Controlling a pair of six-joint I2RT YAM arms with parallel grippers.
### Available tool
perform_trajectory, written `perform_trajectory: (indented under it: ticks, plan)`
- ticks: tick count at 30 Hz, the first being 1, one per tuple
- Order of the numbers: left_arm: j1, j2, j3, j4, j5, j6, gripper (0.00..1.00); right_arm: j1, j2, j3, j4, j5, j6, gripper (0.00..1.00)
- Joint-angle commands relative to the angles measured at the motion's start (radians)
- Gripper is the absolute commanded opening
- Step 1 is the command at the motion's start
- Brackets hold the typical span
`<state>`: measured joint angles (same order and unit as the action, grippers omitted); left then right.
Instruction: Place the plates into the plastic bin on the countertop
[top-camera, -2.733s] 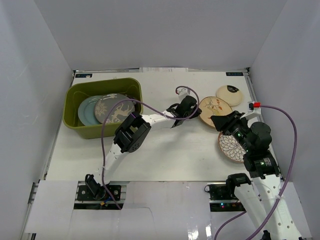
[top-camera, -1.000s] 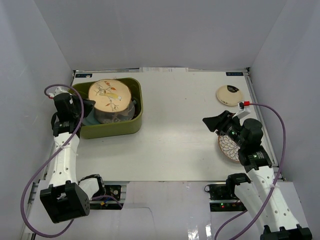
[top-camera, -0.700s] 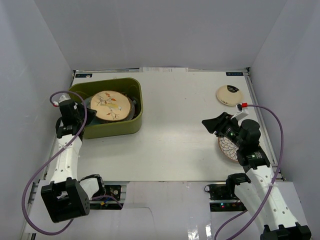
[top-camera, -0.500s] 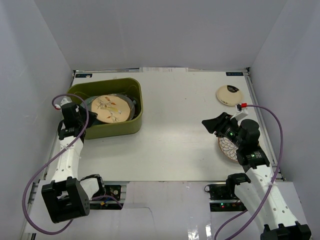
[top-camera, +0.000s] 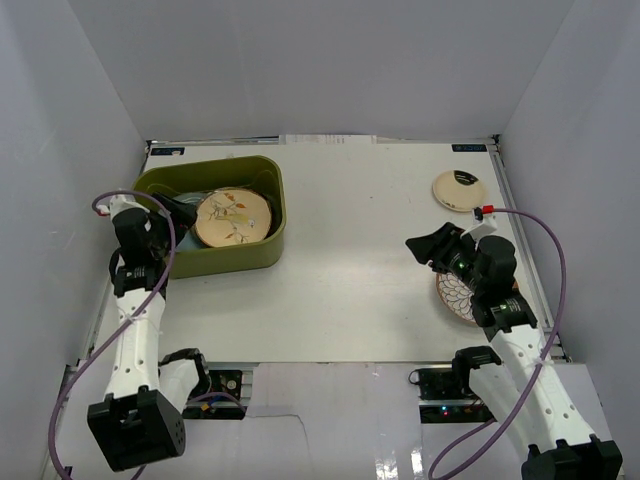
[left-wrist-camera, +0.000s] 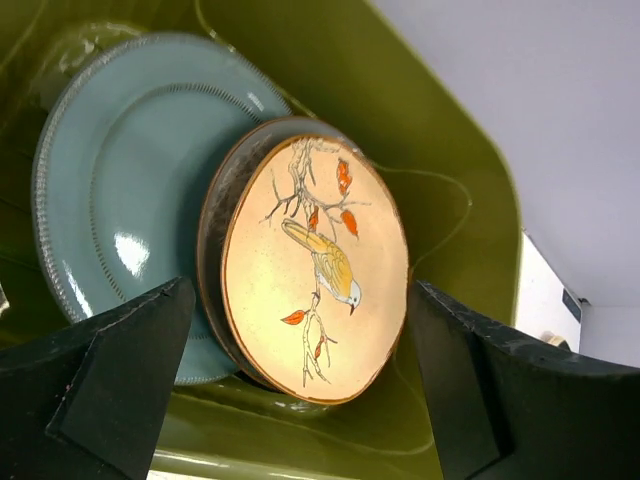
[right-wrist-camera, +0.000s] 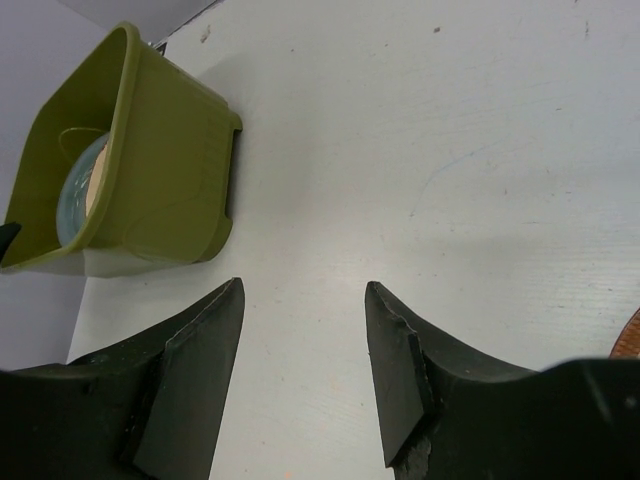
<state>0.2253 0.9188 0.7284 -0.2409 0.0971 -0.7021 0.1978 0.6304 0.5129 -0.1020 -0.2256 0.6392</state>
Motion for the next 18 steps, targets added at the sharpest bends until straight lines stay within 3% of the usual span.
perform_trajectory:
  ticks: [1, 14, 18]
  plan:
    - [0.002, -0.052, 0.072, -0.023, 0.003, 0.036, 0.98, 0.005, 0.009, 0.024, 0.028, 0.051, -0.019, 0.58]
    - [-0.058, -0.156, 0.287, -0.074, 0.164, 0.090, 0.98, 0.003, 0.129, 0.070, 0.065, 0.186, -0.018, 0.58]
    - [-0.099, -0.172, 0.299, -0.035, 0.321, 0.060, 0.98, 0.002, 0.173, 0.105, 0.070, 0.300, -0.019, 0.58]
